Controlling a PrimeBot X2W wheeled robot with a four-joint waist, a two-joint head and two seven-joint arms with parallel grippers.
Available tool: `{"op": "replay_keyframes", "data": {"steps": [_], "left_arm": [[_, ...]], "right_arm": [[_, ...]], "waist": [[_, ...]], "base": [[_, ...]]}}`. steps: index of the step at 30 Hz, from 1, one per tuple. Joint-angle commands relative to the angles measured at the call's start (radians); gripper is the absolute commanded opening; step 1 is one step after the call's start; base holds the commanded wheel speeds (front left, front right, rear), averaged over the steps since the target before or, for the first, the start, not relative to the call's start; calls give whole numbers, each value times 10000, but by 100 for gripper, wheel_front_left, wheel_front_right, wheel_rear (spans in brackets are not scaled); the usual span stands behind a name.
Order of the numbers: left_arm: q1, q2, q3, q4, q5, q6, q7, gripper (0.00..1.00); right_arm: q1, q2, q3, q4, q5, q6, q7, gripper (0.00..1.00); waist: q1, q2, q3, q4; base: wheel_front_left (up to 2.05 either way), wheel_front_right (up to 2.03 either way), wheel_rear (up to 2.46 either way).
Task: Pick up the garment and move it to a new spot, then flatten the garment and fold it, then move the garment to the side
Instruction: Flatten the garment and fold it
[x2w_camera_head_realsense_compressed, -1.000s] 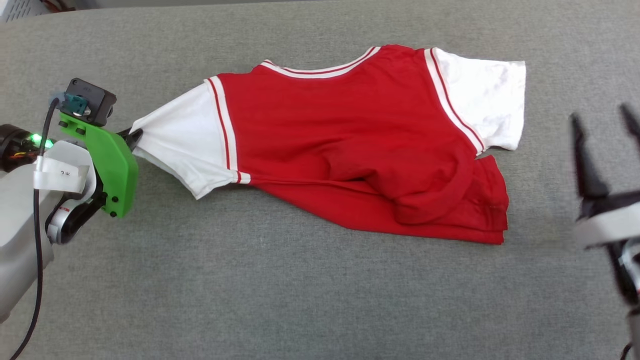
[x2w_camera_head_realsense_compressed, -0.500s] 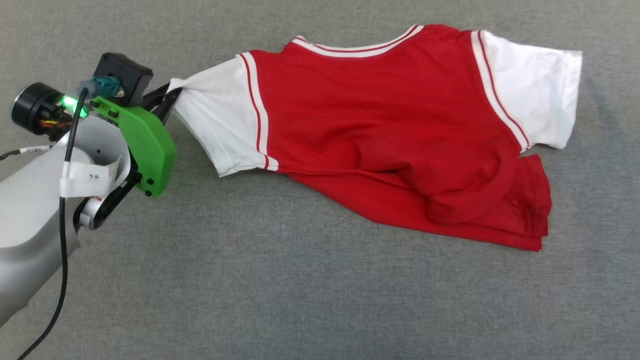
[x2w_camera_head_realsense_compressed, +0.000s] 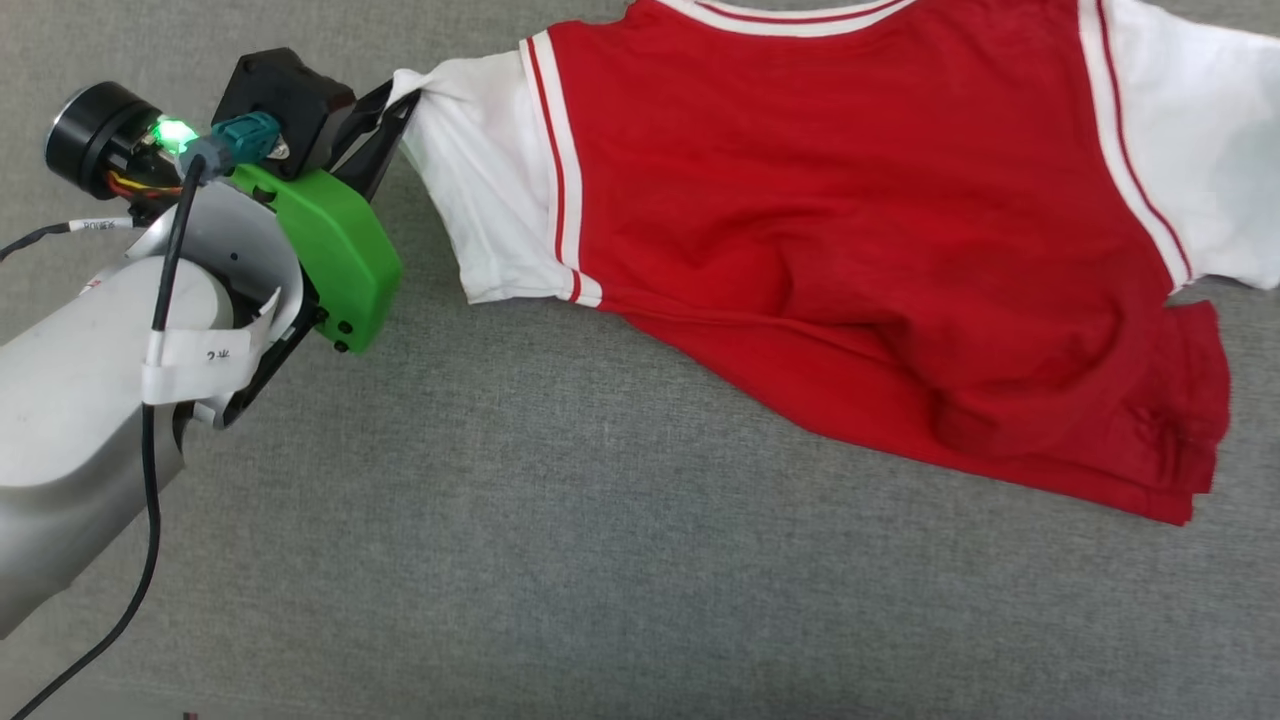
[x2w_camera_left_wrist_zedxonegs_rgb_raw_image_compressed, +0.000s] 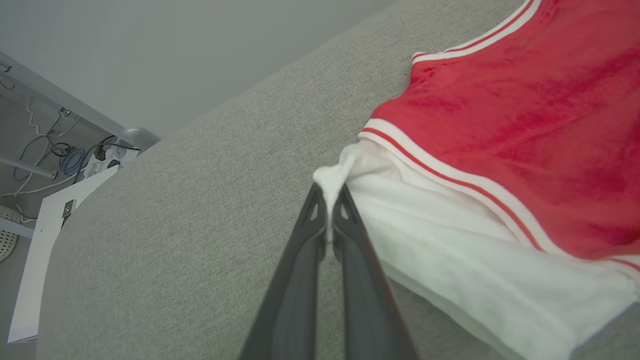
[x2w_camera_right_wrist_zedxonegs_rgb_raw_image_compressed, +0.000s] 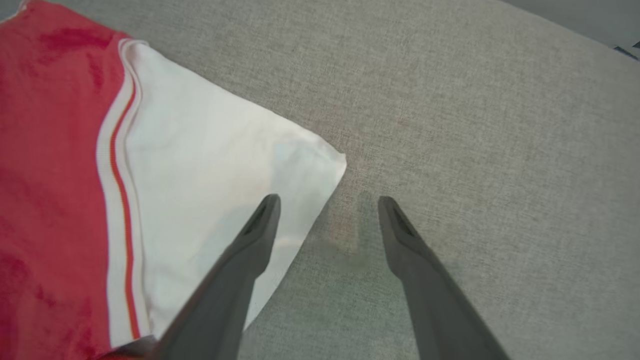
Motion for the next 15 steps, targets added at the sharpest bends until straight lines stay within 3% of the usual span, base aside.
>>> {"op": "replay_keyframes", "data": {"steps": [1, 12, 13, 14, 15], "left_arm": [[-167, -60, 17, -69, 178, 71, -80, 0], [-286, -232, -40, -43, 313, 104, -202, 0], [-271, -214, -41, -3, 304, 99, -219, 0], [-255, -196, -44, 32, 296, 92, -230, 0], [-233, -175, -52, 78, 284, 81, -238, 0]], "right_arm": [[-203, 113, 78, 90, 42, 0, 66, 100], [731, 308, 1318, 839, 69, 0, 556, 100], [768, 305, 1380, 821, 119, 0, 479, 69], [764, 297, 1403, 794, 149, 0, 367, 0], [734, 290, 1410, 769, 183, 0, 200, 0]], "waist": [[-1, 0, 412, 317], [-1, 0, 735, 441], [-1, 0, 709, 399], [-1, 0, 682, 362], [-1, 0, 638, 314]], "base": [[0, 0, 0], [0, 0, 0], [0, 0, 0], [0, 0, 0], [0, 0, 0]]}}
